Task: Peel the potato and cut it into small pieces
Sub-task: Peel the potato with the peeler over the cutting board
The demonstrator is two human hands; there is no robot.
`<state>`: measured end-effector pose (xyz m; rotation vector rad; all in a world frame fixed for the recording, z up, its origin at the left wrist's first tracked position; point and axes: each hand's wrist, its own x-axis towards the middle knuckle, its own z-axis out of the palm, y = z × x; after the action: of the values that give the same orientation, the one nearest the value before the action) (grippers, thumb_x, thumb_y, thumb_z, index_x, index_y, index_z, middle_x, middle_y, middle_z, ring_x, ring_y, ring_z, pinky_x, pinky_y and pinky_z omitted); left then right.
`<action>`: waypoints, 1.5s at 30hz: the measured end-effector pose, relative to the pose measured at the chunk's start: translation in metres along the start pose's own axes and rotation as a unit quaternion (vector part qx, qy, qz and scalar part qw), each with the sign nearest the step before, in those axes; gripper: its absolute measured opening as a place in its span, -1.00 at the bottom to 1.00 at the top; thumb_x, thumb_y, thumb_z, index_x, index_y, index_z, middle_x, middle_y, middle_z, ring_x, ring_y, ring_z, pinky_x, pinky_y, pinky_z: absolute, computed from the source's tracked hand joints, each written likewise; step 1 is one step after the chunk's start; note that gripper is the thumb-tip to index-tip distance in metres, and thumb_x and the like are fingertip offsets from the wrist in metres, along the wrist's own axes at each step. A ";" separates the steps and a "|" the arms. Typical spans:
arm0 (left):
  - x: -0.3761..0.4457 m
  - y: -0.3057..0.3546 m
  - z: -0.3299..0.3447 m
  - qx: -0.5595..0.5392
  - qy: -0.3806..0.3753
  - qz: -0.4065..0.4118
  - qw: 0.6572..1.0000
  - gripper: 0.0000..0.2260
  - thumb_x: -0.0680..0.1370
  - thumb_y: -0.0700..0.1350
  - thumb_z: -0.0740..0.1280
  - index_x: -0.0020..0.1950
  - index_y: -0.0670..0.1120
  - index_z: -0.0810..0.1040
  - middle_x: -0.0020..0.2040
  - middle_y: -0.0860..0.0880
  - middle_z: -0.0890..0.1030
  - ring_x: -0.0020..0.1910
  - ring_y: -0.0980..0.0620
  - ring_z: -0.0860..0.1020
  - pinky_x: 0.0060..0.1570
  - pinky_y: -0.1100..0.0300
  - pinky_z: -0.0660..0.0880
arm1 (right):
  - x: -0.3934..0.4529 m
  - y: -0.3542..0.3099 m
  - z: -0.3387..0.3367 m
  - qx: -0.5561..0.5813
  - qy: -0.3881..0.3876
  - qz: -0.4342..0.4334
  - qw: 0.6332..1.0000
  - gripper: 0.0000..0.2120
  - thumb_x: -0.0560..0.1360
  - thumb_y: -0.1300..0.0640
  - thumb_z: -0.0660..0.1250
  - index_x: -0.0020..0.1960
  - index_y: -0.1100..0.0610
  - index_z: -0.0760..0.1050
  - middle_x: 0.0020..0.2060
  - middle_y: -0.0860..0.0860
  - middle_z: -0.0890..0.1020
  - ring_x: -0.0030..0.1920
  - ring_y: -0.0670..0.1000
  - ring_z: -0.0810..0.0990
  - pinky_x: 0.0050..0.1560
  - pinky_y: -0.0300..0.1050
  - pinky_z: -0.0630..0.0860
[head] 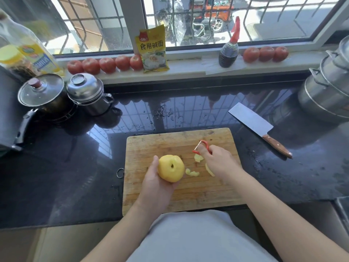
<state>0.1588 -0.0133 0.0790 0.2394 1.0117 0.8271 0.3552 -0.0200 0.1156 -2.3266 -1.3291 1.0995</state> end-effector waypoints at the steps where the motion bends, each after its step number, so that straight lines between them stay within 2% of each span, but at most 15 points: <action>1: 0.001 0.001 -0.003 -0.006 -0.018 -0.011 1.000 -0.57 0.66 0.09 0.20 0.19 -0.27 0.57 0.08 -0.30 0.66 0.14 -0.33 0.59 0.32 -0.22 0.44 | -0.003 -0.001 0.000 0.028 -0.014 -0.009 0.999 -0.50 0.60 -0.34 0.12 -0.07 0.09 0.49 -0.21 -0.07 0.54 -0.21 -0.04 0.48 -0.21 -0.05 0.41; 4: 0.002 0.003 -0.007 -0.011 -0.050 -0.023 0.998 -0.60 0.59 -0.03 0.19 0.29 -0.27 0.51 0.22 -0.38 0.57 0.22 -0.33 0.53 0.33 -0.21 0.42 | -0.017 -0.008 -0.004 0.126 -0.075 -0.042 0.988 -0.57 0.51 -0.32 0.32 0.04 0.05 0.53 -0.23 -0.11 0.52 -0.24 -0.11 0.47 -0.24 -0.21 0.38; 6: 0.003 0.002 -0.007 -0.006 -0.053 -0.012 0.999 -0.59 0.57 -0.06 0.21 0.38 -0.19 0.45 0.28 -0.34 0.56 0.20 -0.25 0.56 0.26 -0.17 0.48 | -0.025 -0.015 -0.005 0.158 -0.105 -0.063 0.980 -0.58 0.46 -0.31 0.40 0.13 -0.03 0.52 -0.10 -0.13 0.57 -0.10 -0.16 0.52 -0.17 -0.27 0.39; 9: 0.003 -0.002 -0.004 0.040 -0.063 0.016 0.997 -0.70 0.62 -0.09 0.20 0.34 -0.13 0.45 0.22 -0.22 0.62 0.10 -0.11 0.64 0.15 -0.05 0.51 | -0.029 -0.024 0.009 0.170 -0.071 -0.058 0.981 -0.68 0.44 -0.11 0.53 0.07 0.01 0.55 -0.09 -0.09 0.56 -0.12 -0.15 0.50 -0.22 -0.33 0.36; 13: 0.001 -0.003 -0.002 0.081 -0.077 0.044 0.993 -0.57 0.52 -0.04 0.29 0.37 -0.12 0.44 0.18 -0.18 0.65 0.11 -0.09 0.63 0.12 0.04 0.53 | -0.027 -0.031 0.029 0.171 -0.042 -0.052 0.983 -0.82 0.45 0.01 0.50 -0.10 0.10 0.57 -0.26 -0.06 0.53 -0.21 -0.06 0.51 -0.21 -0.18 0.45; 17: 0.000 -0.002 -0.003 0.083 -0.084 0.047 0.992 -0.55 0.55 -0.03 0.31 0.43 -0.12 0.42 0.20 -0.15 0.64 0.15 -0.08 0.60 0.17 0.02 0.49 | -0.024 -0.029 0.028 0.157 -0.045 -0.049 0.985 -0.84 0.49 0.10 0.43 -0.08 0.21 0.58 -0.32 -0.06 0.50 -0.32 -0.10 0.44 -0.31 -0.24 0.38; 21: -0.001 0.001 -0.004 0.074 -0.085 0.054 0.992 -0.58 0.60 -0.03 0.28 0.43 -0.13 0.44 0.20 -0.13 0.65 0.13 -0.02 0.65 0.17 0.04 0.51 | -0.021 -0.028 0.028 0.152 -0.047 -0.032 0.987 -0.83 0.44 0.03 0.46 -0.10 0.12 0.58 -0.31 -0.07 0.52 -0.28 -0.08 0.48 -0.25 -0.17 0.41; 25: 0.000 0.001 -0.002 0.117 -0.082 0.070 0.987 -0.54 0.54 -0.01 0.32 0.43 -0.09 0.45 0.21 -0.10 0.66 0.12 0.01 0.63 0.13 0.11 0.53 | -0.018 -0.029 0.032 0.130 -0.060 -0.033 0.989 -0.80 0.44 0.05 0.41 -0.18 0.18 0.52 -0.35 -0.05 0.51 -0.30 -0.03 0.47 -0.22 -0.06 0.44; 29: 0.000 0.000 -0.004 0.146 -0.056 0.077 0.985 -0.59 0.56 0.02 0.35 0.39 -0.05 0.52 0.25 -0.10 0.64 0.13 0.01 0.61 0.08 0.14 0.56 | -0.019 -0.026 0.024 0.135 -0.098 -0.037 0.985 -0.85 0.51 0.11 0.41 -0.19 0.14 0.52 -0.37 -0.04 0.50 -0.35 -0.07 0.44 -0.31 -0.18 0.42; 32: -0.002 0.005 -0.005 0.092 -0.027 0.056 0.994 -0.65 0.66 0.10 0.25 0.36 -0.04 0.55 0.23 -0.11 0.65 0.09 -0.01 0.64 0.07 0.07 0.58 | -0.012 -0.014 0.010 0.183 -0.060 -0.017 0.981 -0.84 0.52 0.18 0.41 -0.22 0.13 0.51 -0.43 -0.10 0.54 -0.40 -0.13 0.49 -0.38 -0.28 0.44; 34: -0.004 0.012 -0.004 0.046 -0.021 -0.002 0.999 -0.56 0.63 0.22 0.22 0.36 -0.02 0.57 0.20 -0.14 0.68 -0.02 -0.10 0.69 0.00 0.02 0.58 | 0.002 0.000 0.005 0.112 0.033 -0.013 0.993 -0.84 0.51 0.17 0.42 -0.23 0.06 0.51 -0.32 -0.07 0.60 -0.28 -0.06 0.56 -0.28 -0.13 0.49; 35: -0.006 0.017 -0.003 0.037 -0.023 -0.038 0.998 -0.51 0.62 0.28 0.20 0.35 -0.03 0.58 0.17 -0.17 0.69 -0.11 -0.14 0.68 -0.15 0.06 0.59 | 0.010 0.007 0.003 0.064 0.074 -0.012 0.995 -0.84 0.51 0.17 0.41 -0.21 0.00 0.51 -0.26 -0.05 0.61 -0.22 -0.02 0.57 -0.25 -0.09 0.49; 38: -0.009 0.024 -0.004 0.031 -0.038 -0.110 0.993 -0.42 0.64 0.35 0.12 0.32 -0.08 0.59 0.11 -0.26 0.67 -0.25 -0.16 0.60 -0.42 0.13 0.50 | 0.029 0.025 -0.002 -0.102 0.092 -0.031 0.990 -0.78 0.53 0.25 0.29 -0.12 -0.08 0.49 -0.16 -0.05 0.57 -0.16 0.05 0.55 -0.24 -0.07 0.44; 41: -0.012 0.030 -0.002 0.057 -0.082 -0.127 0.987 -0.53 0.60 0.15 0.10 0.27 -0.13 0.54 0.06 -0.30 0.65 -0.24 -0.19 0.56 -0.29 0.08 0.37 | 0.037 0.039 -0.002 -0.283 0.067 -0.097 0.952 -0.89 0.59 0.18 0.23 0.03 0.00 0.49 -0.15 -0.06 0.44 -0.16 0.09 0.53 -0.11 0.03 0.51; 45: -0.015 0.033 0.000 0.053 -0.107 -0.166 0.979 -0.58 0.59 0.10 0.23 0.18 -0.24 0.56 0.02 -0.34 0.63 -0.10 -0.29 0.62 -0.14 -0.05 0.59 | 0.024 0.029 -0.011 -0.317 0.071 -0.341 0.882 -0.93 0.58 0.15 0.30 0.04 0.06 0.54 -0.16 -0.07 0.53 -0.17 0.09 0.57 -0.17 -0.06 0.41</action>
<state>0.1385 -0.0010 0.1063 0.2367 0.8635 0.4335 0.3885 -0.0150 0.0963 -1.9093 -2.4387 0.2787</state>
